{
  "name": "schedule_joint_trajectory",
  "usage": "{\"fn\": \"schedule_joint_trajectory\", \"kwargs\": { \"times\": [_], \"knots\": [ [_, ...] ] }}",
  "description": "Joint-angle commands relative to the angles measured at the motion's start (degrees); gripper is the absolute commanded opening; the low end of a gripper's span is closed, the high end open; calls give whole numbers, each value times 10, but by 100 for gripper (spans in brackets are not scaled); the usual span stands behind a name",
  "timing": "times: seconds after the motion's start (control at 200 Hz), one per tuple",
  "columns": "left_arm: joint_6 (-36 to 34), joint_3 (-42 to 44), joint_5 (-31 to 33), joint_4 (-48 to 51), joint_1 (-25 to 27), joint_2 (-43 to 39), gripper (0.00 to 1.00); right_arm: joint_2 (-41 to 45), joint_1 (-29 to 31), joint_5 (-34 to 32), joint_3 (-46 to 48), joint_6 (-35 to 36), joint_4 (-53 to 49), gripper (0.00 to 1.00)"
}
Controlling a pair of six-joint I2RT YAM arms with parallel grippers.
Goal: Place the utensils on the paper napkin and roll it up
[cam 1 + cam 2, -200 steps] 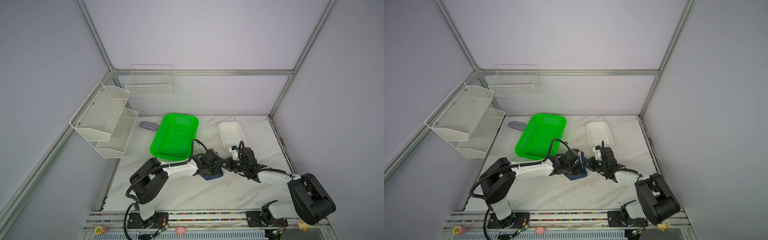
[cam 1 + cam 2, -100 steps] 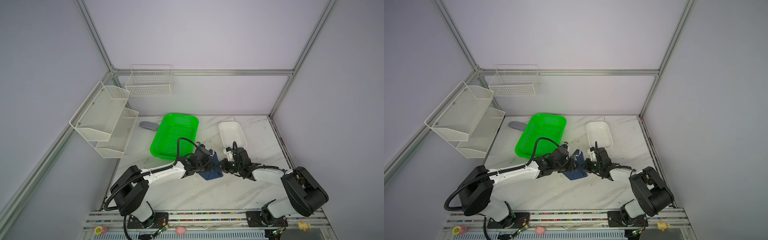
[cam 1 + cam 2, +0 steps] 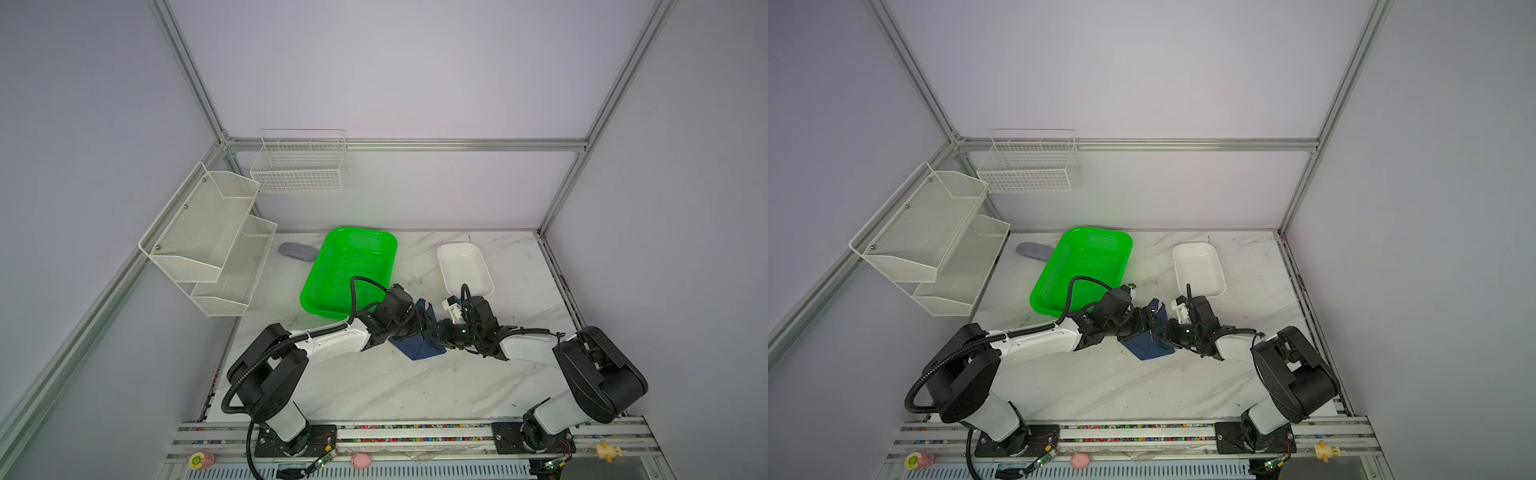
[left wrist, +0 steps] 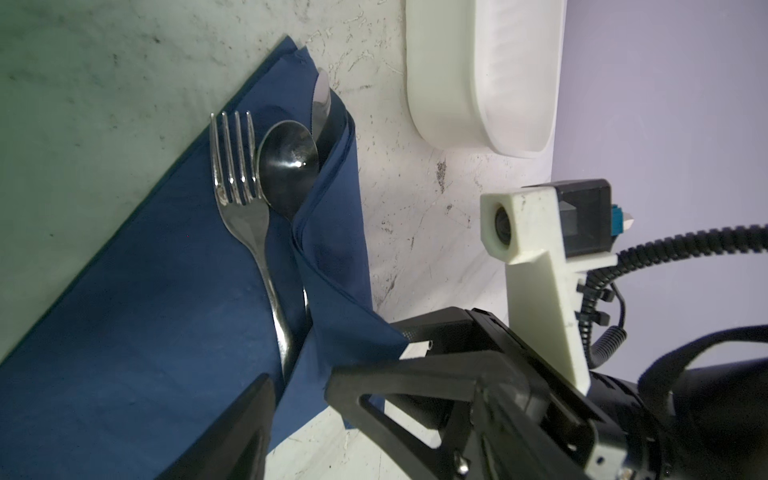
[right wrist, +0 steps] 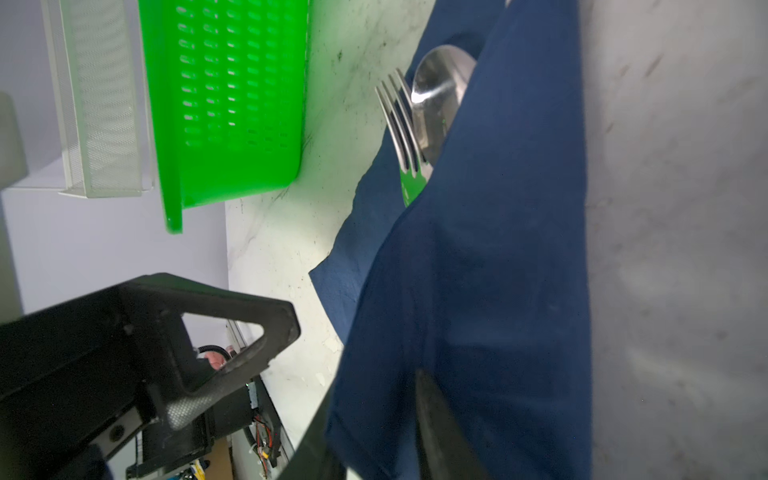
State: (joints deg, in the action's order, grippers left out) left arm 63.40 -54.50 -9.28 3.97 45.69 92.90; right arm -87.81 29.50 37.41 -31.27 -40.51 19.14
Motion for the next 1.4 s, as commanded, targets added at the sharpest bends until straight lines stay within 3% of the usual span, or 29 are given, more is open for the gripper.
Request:
{"fn": "schedule_joint_trajectory", "kwargs": {
  "times": [0.0, 0.48, 0.78, 1.115, 1.395],
  "knots": [
    [14, 19, -14, -23, -5, 8, 77, -9, 5, 22, 3, 9, 25, 35],
    [26, 19, -13, -19, -8, 42, 75, -7, 5, 35, -4, 35, 4, 43],
    [26, 30, -2, -28, -10, 52, 56, -8, 5, 41, -7, 43, -2, 43],
    [-14, 20, -7, -11, -17, 53, 24, 2, 5, 42, -7, 43, -10, 43],
    [-37, 10, -7, 11, -22, 52, 13, 46, 5, 8, -6, 45, -44, 43]
  ]
}}
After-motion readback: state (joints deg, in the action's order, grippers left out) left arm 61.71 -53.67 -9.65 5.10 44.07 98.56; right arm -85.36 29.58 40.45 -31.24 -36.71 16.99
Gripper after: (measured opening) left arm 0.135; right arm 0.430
